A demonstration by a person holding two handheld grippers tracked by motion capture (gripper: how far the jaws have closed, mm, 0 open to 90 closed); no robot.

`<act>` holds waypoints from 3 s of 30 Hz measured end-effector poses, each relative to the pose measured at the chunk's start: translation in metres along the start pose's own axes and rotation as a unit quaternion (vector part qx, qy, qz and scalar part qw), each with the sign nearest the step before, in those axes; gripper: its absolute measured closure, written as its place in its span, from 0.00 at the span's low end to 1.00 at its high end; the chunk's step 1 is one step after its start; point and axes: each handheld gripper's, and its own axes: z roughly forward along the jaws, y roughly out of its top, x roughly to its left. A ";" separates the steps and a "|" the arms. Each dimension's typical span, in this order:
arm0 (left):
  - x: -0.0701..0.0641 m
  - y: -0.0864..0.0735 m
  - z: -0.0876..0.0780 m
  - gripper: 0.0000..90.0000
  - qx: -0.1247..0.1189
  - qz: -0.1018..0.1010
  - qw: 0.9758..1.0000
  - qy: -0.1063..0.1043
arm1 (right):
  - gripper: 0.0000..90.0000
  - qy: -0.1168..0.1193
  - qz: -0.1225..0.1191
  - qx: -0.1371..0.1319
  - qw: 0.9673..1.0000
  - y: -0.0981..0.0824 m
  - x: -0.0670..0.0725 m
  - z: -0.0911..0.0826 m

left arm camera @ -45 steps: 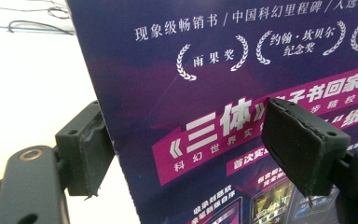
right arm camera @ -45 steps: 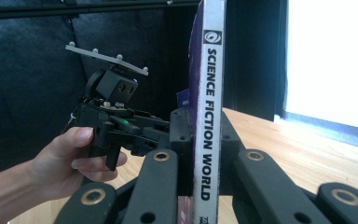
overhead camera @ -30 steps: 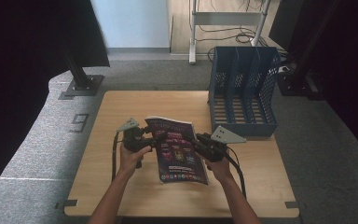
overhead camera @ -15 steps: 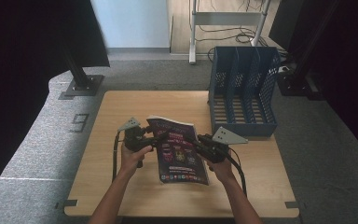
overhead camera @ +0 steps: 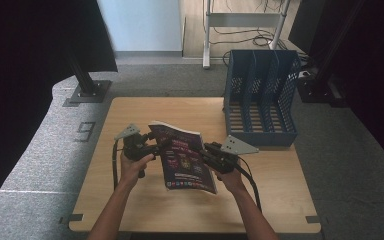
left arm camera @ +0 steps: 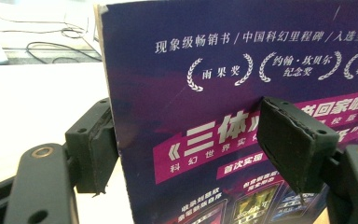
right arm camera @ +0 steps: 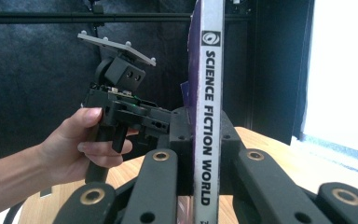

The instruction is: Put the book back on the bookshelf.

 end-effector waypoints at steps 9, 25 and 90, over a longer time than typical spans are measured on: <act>-0.004 -0.002 0.005 0.29 -0.006 0.001 1.000 -0.003 | 0.88 -0.013 -0.010 0.029 0.999 -0.003 -0.003 -0.009; -0.010 0.001 0.004 0.31 -0.009 0.006 1.000 -0.017 | 0.90 -0.035 -0.038 0.076 0.996 0.000 0.002 -0.003; -0.010 -0.046 0.003 0.30 0.027 0.013 0.999 0.030 | 0.90 -0.084 -0.008 0.048 0.995 0.001 -0.005 -0.011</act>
